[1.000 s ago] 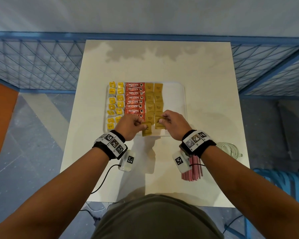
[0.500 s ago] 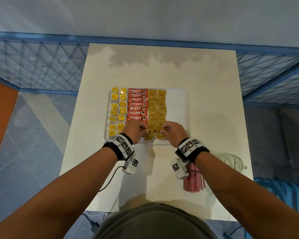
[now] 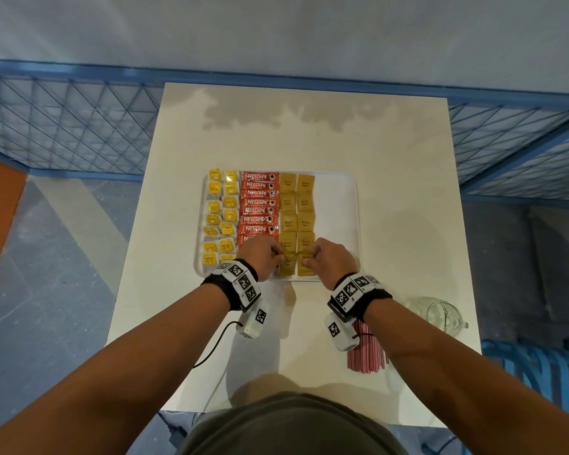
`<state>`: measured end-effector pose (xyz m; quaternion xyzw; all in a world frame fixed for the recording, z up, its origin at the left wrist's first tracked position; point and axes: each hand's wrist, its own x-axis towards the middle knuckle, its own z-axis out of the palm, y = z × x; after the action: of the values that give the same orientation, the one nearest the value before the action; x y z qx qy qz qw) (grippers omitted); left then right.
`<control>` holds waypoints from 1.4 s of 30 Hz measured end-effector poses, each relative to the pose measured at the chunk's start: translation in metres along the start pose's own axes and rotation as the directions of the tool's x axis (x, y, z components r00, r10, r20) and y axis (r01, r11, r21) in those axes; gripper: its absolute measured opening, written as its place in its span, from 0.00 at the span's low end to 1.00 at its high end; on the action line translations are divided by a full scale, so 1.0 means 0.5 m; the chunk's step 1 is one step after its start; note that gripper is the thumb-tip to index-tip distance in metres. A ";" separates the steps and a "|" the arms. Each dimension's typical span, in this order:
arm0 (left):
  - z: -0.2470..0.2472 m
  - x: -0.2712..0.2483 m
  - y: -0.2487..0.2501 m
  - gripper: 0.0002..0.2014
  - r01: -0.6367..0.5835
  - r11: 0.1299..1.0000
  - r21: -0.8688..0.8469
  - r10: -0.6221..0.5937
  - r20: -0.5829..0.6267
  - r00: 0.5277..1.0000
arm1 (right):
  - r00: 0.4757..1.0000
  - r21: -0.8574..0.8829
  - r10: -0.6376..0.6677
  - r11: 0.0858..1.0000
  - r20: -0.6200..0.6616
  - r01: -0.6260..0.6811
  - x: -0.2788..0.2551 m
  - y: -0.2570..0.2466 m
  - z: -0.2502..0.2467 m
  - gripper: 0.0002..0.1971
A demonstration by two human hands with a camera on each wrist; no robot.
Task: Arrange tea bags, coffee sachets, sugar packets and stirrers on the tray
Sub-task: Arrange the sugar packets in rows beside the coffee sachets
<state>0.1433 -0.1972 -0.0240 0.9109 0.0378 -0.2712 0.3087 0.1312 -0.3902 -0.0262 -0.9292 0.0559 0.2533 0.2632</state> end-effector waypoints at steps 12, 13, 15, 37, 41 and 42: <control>0.014 0.002 0.014 0.03 -0.032 0.989 0.145 0.037 -0.033 0.999 | 1.000 -0.040 0.011 0.999 -0.004 -0.011 -0.007 -0.003 -0.006 0.11; 0.015 0.002 0.014 0.03 -0.030 0.988 0.149 0.036 -0.038 0.999 | 1.000 -0.038 0.011 0.999 -0.012 -0.012 -0.008 -0.001 -0.005 0.11; 0.015 0.002 0.014 0.04 -0.033 0.987 0.157 0.039 -0.040 0.998 | 1.000 -0.033 0.014 0.999 -0.024 -0.015 -0.008 0.002 -0.001 0.12; 0.017 -0.074 -0.071 0.04 -0.221 0.938 0.268 0.221 0.029 0.975 | 0.985 -0.135 -0.154 0.977 0.076 0.163 -0.067 0.051 -0.016 0.11; 0.019 -0.081 -0.077 0.05 -0.222 0.930 0.292 0.227 0.016 0.974 | 0.980 -0.170 -0.182 0.966 0.082 0.193 -0.077 0.052 -0.001 0.10; 0.018 -0.081 -0.078 0.05 -0.218 0.931 0.294 0.224 0.015 0.975 | 0.978 -0.175 -0.192 0.964 0.078 0.203 -0.078 0.052 0.003 0.10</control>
<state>0.0953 -0.1670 -0.0302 0.9476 -0.1028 -0.2288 0.1981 0.0908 -0.4130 -0.0197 -0.9422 -0.0683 0.2578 0.2029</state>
